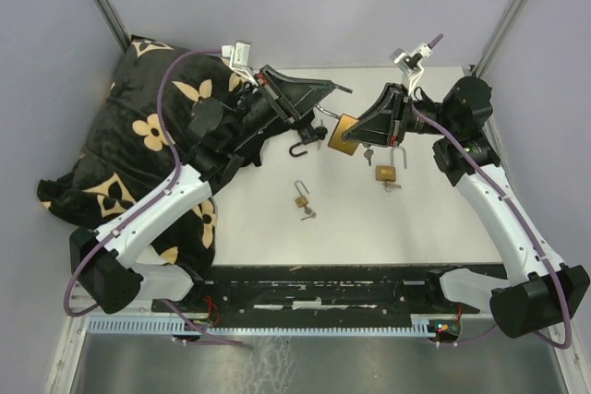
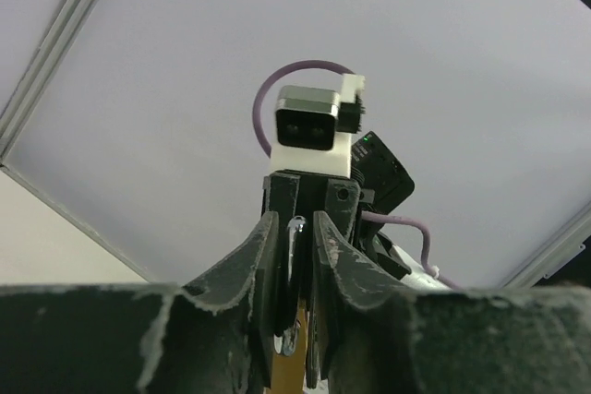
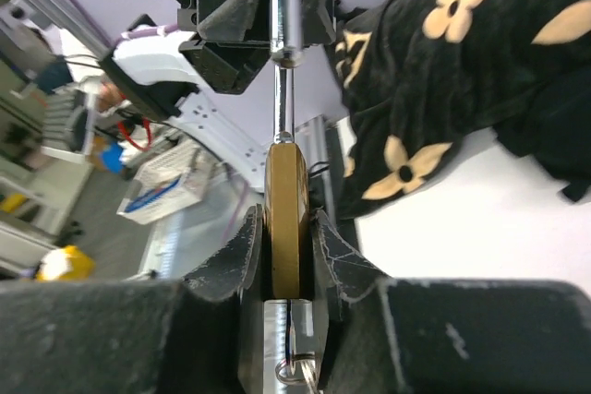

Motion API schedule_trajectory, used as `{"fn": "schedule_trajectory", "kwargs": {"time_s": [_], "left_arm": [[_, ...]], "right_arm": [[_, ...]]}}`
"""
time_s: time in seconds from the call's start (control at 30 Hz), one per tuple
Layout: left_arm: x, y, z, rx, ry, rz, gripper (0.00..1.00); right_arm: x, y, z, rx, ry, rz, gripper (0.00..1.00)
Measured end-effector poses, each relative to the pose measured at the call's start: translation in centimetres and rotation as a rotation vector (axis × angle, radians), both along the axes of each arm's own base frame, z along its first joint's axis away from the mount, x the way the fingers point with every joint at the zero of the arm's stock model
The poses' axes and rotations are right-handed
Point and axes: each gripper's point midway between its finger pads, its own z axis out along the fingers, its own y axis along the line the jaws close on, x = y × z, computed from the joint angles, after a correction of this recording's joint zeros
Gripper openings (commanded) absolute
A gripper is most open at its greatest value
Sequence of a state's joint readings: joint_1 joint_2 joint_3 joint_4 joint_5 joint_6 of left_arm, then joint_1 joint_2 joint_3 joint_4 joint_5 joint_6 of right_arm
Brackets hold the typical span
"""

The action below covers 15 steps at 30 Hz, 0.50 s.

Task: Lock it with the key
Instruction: Lock the lock.

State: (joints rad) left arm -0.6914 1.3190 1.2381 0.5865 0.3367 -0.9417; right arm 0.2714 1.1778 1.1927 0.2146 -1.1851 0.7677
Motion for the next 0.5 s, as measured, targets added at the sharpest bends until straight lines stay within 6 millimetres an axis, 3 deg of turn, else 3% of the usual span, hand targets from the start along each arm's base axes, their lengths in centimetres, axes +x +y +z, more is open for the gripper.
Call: {"fn": "schedule_trajectory", "kwargs": {"time_s": [0.13,0.33,0.5], "left_arm": [[-1.2,1.1,-0.3,0.034,-0.076,0.032,0.36],[-3.6,3.1,0.2,0.084,-0.239,0.049,0.36],[-6.0,3.1,-0.8,0.162,-0.383,-0.017,0.36]], "right_arm": [[-1.2,0.0,-0.2,-0.003,0.175,0.05,0.02],[-1.8,0.1,-0.6,-0.015,0.372,0.103,0.02],[-1.5,0.1,-2.0,-0.061,0.449,0.094,0.02]]}}
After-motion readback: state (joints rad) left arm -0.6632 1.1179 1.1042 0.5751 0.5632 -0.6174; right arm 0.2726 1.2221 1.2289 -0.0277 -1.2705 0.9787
